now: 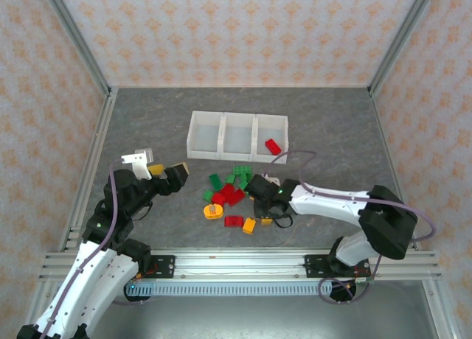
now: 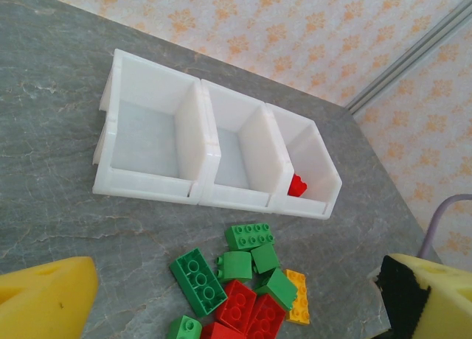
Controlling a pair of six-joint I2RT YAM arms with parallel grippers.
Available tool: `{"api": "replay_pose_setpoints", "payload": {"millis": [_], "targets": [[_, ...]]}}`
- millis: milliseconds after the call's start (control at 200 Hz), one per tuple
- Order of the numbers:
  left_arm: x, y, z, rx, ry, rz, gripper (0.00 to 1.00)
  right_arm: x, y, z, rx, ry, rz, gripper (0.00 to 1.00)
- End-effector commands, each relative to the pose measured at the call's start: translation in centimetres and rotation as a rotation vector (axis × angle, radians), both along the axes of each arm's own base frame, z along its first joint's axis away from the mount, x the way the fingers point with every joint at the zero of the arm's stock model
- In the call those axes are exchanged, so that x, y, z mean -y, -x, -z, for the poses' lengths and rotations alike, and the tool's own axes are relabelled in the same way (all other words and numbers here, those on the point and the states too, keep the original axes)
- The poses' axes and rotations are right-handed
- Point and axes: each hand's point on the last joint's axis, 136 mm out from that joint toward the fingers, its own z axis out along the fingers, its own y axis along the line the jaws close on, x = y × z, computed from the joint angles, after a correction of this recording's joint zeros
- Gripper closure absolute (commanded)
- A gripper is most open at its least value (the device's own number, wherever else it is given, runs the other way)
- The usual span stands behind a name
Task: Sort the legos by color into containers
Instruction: Pick up the lego from the bottom-center of the table, then place the lego in the container.
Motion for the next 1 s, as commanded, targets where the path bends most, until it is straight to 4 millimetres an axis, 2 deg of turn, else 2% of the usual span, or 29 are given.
{"api": "replay_pose_setpoints", "payload": {"millis": [0, 145, 295, 415, 576, 716, 801, 996], "targets": [[0.3, 0.0, -0.7, 0.037, 0.003, 0.012, 0.01, 0.1, -1.3, -3.7, 0.098, -0.009, 0.003, 0.68], [0.2, 0.0, -0.9, 0.042, 0.000, 0.006, 0.01, -0.5, -4.9, -9.5, 0.262, -0.054, 0.020, 0.68], [-1.0, 0.3, -2.1, 0.071, -0.021, -0.049, 0.01, -1.7, -10.7, -15.8, 0.411, -0.137, 0.027, 0.68], [-1.1, 0.7, -2.8, 0.088, -0.006, -0.050, 0.01, -3.0, -15.6, -18.5, 0.481, -0.161, 0.011, 0.68], [-0.9, 1.1, -3.3, 0.050, -0.059, -0.020, 0.01, -5.1, -21.3, -18.1, 0.479, -0.133, -0.041, 0.68], [-0.8, 1.3, -3.1, 0.054, -0.082, 0.003, 0.01, -6.8, -25.2, -14.8, 0.406, -0.095, -0.075, 0.69], [-0.2, 1.4, -2.4, 0.058, -0.071, 0.031, 0.01, -7.9, -26.9, -12.8, 0.378, -0.077, -0.094, 0.69], [0.0, 1.6, -2.6, 0.079, -0.068, 0.051, 0.01, -8.9, -29.3, -8.9, 0.329, -0.044, -0.088, 0.65]]}}
